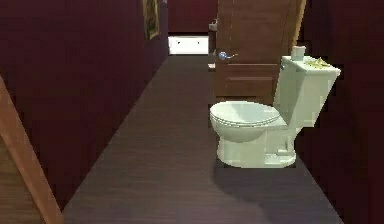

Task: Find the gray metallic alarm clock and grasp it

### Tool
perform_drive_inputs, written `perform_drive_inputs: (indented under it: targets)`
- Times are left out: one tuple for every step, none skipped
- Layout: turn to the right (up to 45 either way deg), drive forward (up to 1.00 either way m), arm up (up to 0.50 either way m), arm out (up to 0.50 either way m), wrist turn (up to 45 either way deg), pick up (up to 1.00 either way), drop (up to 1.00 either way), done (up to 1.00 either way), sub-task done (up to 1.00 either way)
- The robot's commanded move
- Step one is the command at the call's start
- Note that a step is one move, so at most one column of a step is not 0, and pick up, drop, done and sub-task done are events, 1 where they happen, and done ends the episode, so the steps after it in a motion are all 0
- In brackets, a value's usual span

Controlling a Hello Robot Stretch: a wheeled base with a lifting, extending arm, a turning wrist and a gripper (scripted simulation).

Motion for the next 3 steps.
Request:
perform_drive_inputs:
  targets:
    - [-3.0,0.0,0.0,0.0,0.0,0.0,0.0,0.0,0.0]
    - [0.0,1.0,0.0,0.0,0.0,0.0,0.0,0.0,0.0]
    - [-3.0,0.0,0.0,0.0,0.0,0.0,0.0,0.0,0.0]
